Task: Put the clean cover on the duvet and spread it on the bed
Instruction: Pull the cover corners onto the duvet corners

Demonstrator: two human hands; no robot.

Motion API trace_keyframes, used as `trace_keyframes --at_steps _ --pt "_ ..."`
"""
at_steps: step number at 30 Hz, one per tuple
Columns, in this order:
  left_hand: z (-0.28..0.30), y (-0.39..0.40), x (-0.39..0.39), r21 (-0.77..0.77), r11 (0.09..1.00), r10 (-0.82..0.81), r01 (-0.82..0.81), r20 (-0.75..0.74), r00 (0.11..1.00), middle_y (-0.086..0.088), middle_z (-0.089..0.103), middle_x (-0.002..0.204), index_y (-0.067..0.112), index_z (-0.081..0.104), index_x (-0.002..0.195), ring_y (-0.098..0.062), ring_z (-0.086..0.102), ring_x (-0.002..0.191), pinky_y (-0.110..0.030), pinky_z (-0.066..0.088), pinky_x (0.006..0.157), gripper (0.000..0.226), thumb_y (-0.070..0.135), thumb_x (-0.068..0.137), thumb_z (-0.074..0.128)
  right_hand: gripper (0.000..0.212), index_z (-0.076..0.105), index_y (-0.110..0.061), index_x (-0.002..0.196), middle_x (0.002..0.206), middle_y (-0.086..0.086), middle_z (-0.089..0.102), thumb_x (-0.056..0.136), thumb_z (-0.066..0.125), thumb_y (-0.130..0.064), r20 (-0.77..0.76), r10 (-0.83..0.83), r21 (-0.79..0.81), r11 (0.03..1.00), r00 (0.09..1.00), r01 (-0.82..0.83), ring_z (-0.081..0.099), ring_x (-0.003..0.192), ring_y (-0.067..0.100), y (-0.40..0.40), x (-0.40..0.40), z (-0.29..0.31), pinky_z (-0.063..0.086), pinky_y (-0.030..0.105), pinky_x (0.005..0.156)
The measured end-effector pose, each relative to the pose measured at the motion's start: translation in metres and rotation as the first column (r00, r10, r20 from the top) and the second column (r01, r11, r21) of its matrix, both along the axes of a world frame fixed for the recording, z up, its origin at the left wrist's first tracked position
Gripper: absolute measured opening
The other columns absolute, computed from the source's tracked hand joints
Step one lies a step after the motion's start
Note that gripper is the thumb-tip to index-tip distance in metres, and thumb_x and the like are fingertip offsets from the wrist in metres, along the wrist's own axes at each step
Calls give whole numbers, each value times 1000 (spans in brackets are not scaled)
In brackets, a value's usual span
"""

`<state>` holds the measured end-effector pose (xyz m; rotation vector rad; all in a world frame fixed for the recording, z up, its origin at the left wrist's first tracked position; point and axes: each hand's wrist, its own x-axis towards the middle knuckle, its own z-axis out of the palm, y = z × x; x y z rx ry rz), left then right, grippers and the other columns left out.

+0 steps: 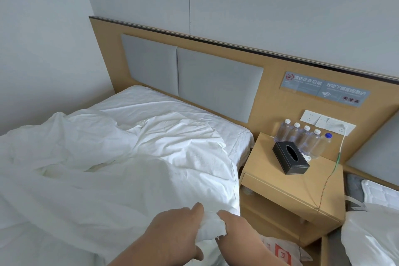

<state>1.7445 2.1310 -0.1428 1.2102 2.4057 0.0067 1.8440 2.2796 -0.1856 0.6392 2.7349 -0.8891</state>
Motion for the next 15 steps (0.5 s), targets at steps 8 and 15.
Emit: trace_keyframes --at_steps 8,15 --pt "-39 -4 -3 51 996 79 -77 -33 996 2 59 103 35 27 138 -26 62 96 -38 45 71 53 21 89 43 29 43 -42 85 80 -17 57 74 63 -60 -10 17 -237 971 1000 -19 56 74 -4 -7 9 15 41 12 62" --pt "-29 2 -2 152 988 40 -35 -27 999 9 35 71 27 32 83 -22 38 80 -33 26 67 8 21 78 31 29 48 -35 106 85 -13 56 79 59 -38 187 60 35 997 980 -68 56 78 9 2 1 5 39 23 58"
